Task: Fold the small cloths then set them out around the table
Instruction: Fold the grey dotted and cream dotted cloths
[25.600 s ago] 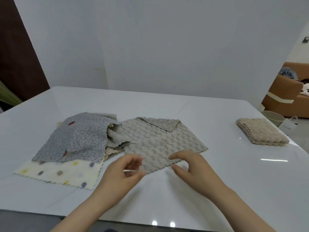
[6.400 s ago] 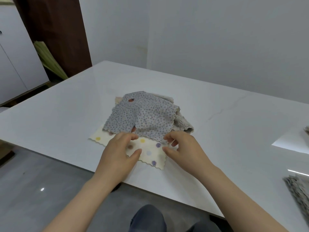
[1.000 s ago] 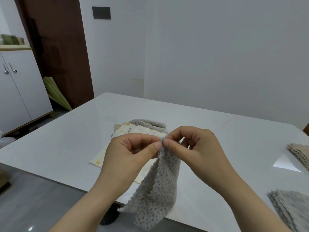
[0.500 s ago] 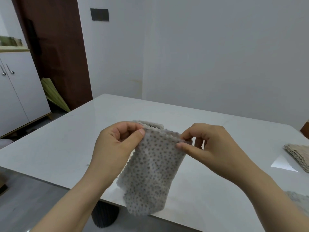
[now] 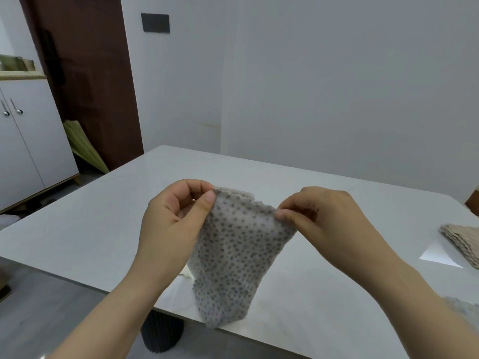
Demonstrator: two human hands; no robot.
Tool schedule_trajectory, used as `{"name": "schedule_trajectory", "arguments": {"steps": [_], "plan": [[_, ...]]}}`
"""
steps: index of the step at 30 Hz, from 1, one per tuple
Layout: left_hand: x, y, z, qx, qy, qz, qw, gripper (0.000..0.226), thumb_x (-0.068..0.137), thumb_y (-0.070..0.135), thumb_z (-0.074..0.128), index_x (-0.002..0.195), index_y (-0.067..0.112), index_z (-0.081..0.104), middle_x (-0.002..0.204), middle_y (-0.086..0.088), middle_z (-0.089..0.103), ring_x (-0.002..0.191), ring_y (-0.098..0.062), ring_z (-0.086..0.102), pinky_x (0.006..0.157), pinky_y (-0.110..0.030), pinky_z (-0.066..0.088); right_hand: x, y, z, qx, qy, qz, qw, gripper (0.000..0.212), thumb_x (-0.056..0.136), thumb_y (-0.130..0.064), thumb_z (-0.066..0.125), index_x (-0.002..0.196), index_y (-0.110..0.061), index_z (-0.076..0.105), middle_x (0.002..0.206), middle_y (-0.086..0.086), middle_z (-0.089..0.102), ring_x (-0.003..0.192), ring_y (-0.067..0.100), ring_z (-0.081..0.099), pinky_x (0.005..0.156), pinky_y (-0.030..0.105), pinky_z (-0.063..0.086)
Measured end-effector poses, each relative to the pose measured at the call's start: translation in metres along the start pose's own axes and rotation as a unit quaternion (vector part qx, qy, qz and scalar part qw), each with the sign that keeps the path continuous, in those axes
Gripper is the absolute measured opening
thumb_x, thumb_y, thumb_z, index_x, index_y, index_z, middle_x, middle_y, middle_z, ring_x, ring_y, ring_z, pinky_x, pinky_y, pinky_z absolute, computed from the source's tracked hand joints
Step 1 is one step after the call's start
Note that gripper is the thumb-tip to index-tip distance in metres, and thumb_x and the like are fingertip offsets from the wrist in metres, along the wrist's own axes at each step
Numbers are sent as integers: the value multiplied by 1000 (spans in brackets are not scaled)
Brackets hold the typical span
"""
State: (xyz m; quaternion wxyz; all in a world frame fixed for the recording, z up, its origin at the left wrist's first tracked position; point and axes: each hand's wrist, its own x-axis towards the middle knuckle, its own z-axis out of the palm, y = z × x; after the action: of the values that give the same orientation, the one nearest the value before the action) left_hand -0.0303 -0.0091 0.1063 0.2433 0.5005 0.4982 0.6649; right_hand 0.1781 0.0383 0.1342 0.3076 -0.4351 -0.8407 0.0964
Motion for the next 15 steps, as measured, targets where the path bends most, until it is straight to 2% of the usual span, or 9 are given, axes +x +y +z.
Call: {"name": "schedule_trajectory", "arguments": {"steps": [4,7,10,12,15], "plan": [[-1,2,0,-13,9,23,1000,10,87,12,61,83,17,69,73,11,69,67,0,61,64,-11,48,0,0,2,36,9,21,999,18,85,-36,66,69,-30,63,73,-11,60,77,5,54,63,14,40],[-1,3,0,-13,12,31,999,10,86,11,63,83,17,70,76,9,71,71,0,63,66,-11,49,-3,1,4,34,7,24,999,17,85,-45,61,73,-33,60,89,-16,54,90,1,52,70,13,41],[-3,6,4,-29,2,22,999,5,81,14,67,84,16,70,80,5,73,75,-4,67,69,-12,51,-4,-2,6,66,-15,27,997,11,85,-47,59,85,-36,59,100,-22,57,100,-7,50,74,10,42],[-5,7,7,-42,-9,17,999,10,75,21,70,83,15,68,77,4,72,74,-6,67,69,-13,51,-4,-8,7,116,-27,26,993,19,84,-47,61,101,-38,59,104,-27,60,104,-16,49,80,5,41],[-6,9,11,-44,-24,19,999,18,69,27,71,80,15,65,76,1,72,74,-11,69,69,-17,53,-1,-16,11,144,-28,-6,989,30,87,-42,62,116,-37,60,108,-27,64,109,-15,51,89,3,39]]}}
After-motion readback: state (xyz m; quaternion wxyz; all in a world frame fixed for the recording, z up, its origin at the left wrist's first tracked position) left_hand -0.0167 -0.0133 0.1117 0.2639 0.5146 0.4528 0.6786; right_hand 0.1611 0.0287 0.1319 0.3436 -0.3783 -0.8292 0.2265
